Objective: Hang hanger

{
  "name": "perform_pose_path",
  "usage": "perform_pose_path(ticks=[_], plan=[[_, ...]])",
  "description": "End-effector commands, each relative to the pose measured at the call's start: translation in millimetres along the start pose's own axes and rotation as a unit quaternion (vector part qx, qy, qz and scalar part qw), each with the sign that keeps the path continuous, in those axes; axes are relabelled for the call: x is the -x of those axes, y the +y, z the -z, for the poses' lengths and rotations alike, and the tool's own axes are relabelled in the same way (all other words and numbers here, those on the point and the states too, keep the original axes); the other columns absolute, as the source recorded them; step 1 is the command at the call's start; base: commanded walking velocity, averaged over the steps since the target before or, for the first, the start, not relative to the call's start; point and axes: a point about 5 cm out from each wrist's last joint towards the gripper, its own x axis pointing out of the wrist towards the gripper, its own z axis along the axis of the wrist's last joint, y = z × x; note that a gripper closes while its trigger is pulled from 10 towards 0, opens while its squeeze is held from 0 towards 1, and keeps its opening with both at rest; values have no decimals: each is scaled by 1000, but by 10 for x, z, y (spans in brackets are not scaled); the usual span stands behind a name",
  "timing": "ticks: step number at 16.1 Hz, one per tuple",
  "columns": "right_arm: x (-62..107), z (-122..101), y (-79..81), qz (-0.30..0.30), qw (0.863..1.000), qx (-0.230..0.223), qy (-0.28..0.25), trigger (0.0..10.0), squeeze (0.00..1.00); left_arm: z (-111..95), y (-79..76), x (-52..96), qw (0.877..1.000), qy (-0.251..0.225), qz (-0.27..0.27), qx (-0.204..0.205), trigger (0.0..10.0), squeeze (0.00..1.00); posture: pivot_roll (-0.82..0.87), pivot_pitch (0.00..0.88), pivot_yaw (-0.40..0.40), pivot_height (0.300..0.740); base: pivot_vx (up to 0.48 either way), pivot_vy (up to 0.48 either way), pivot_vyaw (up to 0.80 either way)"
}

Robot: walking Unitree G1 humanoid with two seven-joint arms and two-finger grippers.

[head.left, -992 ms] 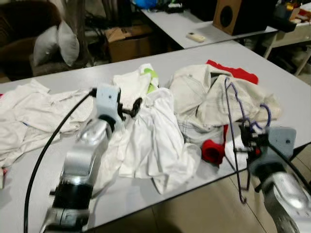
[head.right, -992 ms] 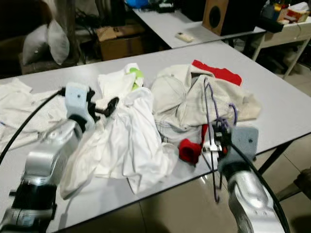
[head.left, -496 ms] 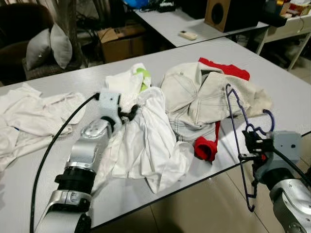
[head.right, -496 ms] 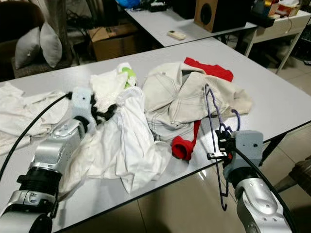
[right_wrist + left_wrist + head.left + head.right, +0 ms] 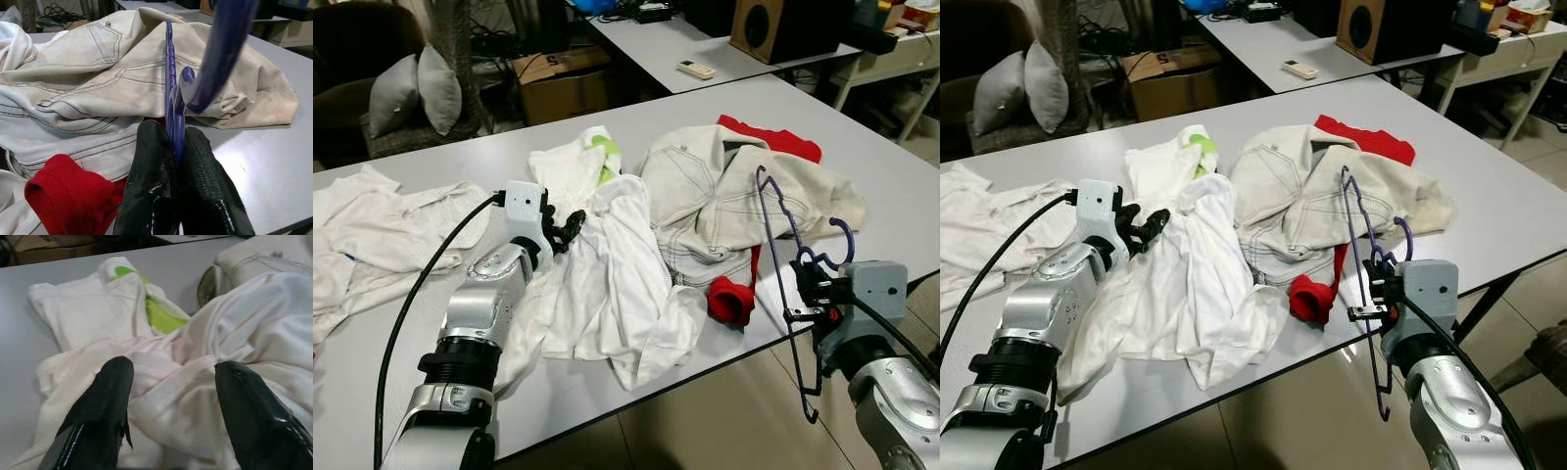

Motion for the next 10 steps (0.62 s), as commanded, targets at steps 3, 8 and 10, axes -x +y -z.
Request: perform_pose_path(ticks=[3,8,10], plan=[[-5,5,-38,2,1000,8,0,10000,0,-324,-24,349,985,-86,148,-15,0,0,-79,0,88,740,0,0,0],[-23,35,-21,-15,1000,19,9,10000,0,-63,-506,762,915,21,375,-143,10000,0,-53,0,73,740,0,0,0],[-11,46,-7,-20,1000,21,12,10000,0,7,-648,804,908,32,397,-130,10000,1000,-52,0,70,740,0,0,0]])
